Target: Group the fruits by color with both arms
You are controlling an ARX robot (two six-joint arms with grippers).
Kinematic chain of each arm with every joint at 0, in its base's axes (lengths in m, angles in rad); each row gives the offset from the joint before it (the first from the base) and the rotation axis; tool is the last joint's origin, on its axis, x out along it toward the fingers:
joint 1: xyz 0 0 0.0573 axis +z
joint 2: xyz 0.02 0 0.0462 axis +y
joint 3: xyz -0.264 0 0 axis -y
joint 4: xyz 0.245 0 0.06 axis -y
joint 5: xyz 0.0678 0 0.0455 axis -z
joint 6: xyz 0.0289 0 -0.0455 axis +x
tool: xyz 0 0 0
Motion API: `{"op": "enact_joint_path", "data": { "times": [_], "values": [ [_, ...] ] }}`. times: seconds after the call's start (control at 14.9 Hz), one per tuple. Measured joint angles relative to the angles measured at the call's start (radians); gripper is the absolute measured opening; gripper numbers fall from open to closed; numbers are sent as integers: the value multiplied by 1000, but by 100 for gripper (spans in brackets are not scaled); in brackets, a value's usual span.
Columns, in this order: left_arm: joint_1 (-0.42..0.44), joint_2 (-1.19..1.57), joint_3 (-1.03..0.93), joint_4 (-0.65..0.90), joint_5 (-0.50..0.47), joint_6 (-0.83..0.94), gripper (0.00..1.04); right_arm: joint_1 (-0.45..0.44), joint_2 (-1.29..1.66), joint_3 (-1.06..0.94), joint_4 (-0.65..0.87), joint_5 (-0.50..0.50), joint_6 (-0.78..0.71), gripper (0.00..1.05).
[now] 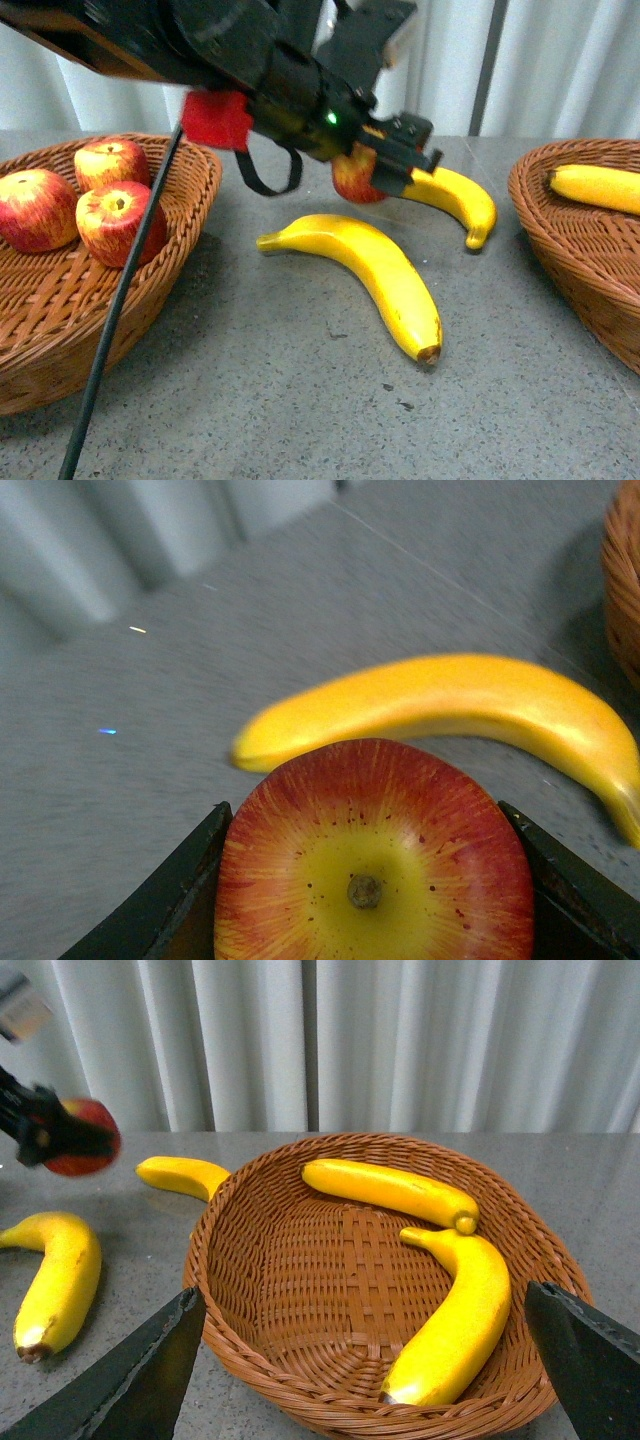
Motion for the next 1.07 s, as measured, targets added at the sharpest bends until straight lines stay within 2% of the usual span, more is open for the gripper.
{"op": "enact_joint_path", "data": {
  "times": [0.27,0.33,0.4,0.54,0.67,0.94,1.07],
  "values": [
    [171,-424,-252,139,-174,-88,68,0,0,0,0,0,0,98],
    [259,-621,-447,127,-222,-145,68,0,0,0,0,0,0,98],
    [275,-674,-516,88,-269,-186,68,0,0,0,0,0,0,98],
    [267,-668,-503,32,-337,-259,68,0,0,0,1,0,0,98],
    [259,-665,-463,-86,-323,-361,68,0,0,0,0,0,0,98],
    [259,-661,-436,-173,-364,-451,70,0,0,0,0,0,0,98],
    [259,-658,-433,-166,-367,-468,92,0,0,0,0,0,0,98]
  ]
}}
